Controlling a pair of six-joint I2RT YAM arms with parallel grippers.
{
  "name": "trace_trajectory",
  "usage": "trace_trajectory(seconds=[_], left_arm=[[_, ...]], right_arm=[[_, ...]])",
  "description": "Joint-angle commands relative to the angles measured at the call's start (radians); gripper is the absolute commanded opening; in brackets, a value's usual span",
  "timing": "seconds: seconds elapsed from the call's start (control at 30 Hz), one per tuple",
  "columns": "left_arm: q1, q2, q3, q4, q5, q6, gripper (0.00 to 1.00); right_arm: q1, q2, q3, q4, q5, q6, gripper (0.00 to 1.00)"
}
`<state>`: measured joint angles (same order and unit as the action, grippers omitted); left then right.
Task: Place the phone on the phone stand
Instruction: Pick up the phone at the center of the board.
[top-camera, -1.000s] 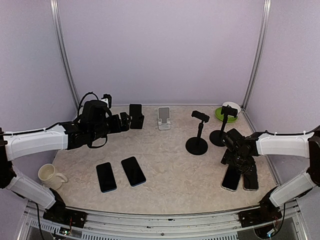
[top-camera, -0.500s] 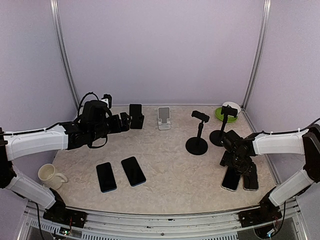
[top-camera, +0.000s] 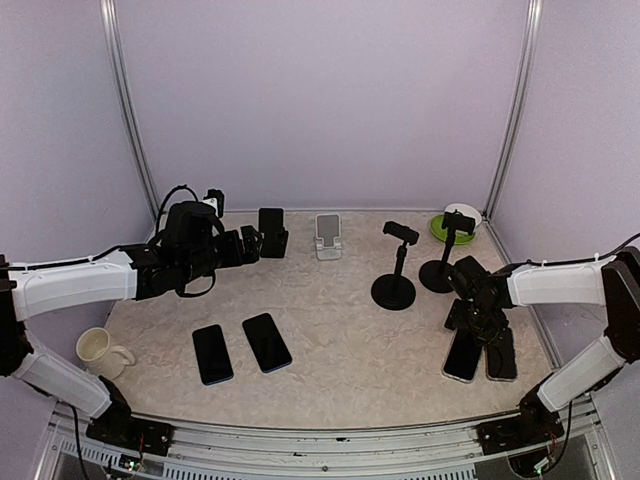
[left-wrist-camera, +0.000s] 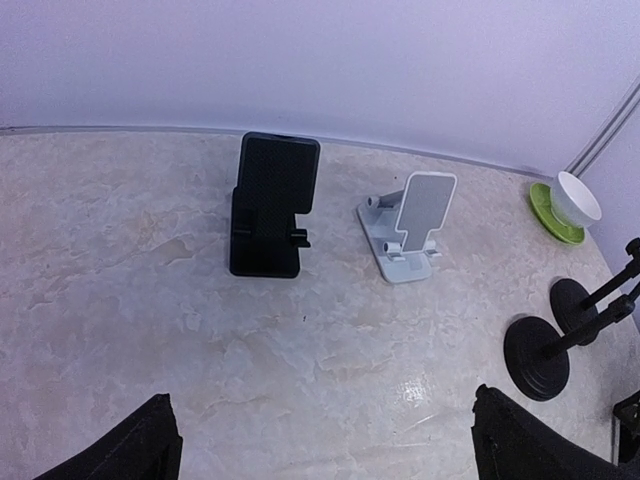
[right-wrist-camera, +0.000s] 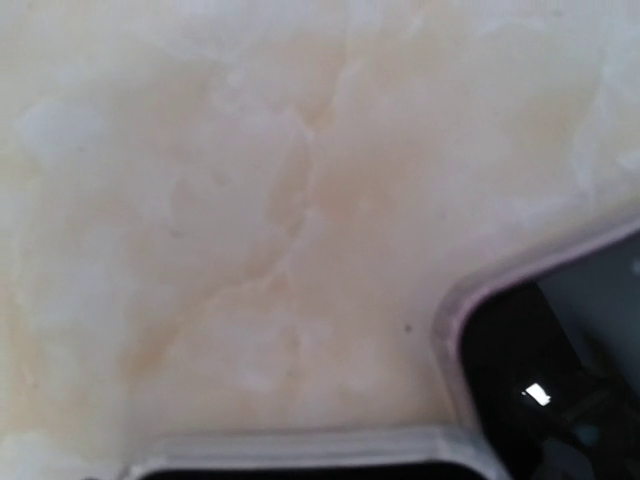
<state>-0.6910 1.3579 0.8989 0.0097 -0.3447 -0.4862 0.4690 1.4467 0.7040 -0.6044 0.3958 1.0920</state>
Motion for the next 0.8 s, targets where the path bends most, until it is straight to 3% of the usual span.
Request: trace_trajectory(seconds=[0.0, 0.33, 0.53, 0.67, 0.77], left_arm=[[-0.005, 0.009, -0.012, 0.022, 0.001, 0.003, 0.99], [-0.005, -0.005, -0.019, 0.022, 0.001, 0.001, 0.99], [-0.005, -0.007, -0.021, 0.026, 0.009, -0.003, 0.99], [-0.007, -0.005, -0.024, 0.035, 0.026, -0.005, 0.99], [-0.012, -0.006, -0.024, 0.041, 0.029, -0.002, 0.99]], right_arm=[[-0.013, 0.018, -0.004, 0.034, -0.014, -0.026, 0.90], [-0.013, -0.008, 0.018, 0.020, -0.006, -0.037, 0.64], [0.011, -0.105, 0.048, -0.007, -0.005, -0.037, 0.57], [0.069, -0.214, 0.064, 0.016, 0.013, -0.034, 0.45], [0.119, -0.256, 0.094, 0.024, 0.032, -0.050, 0.43]])
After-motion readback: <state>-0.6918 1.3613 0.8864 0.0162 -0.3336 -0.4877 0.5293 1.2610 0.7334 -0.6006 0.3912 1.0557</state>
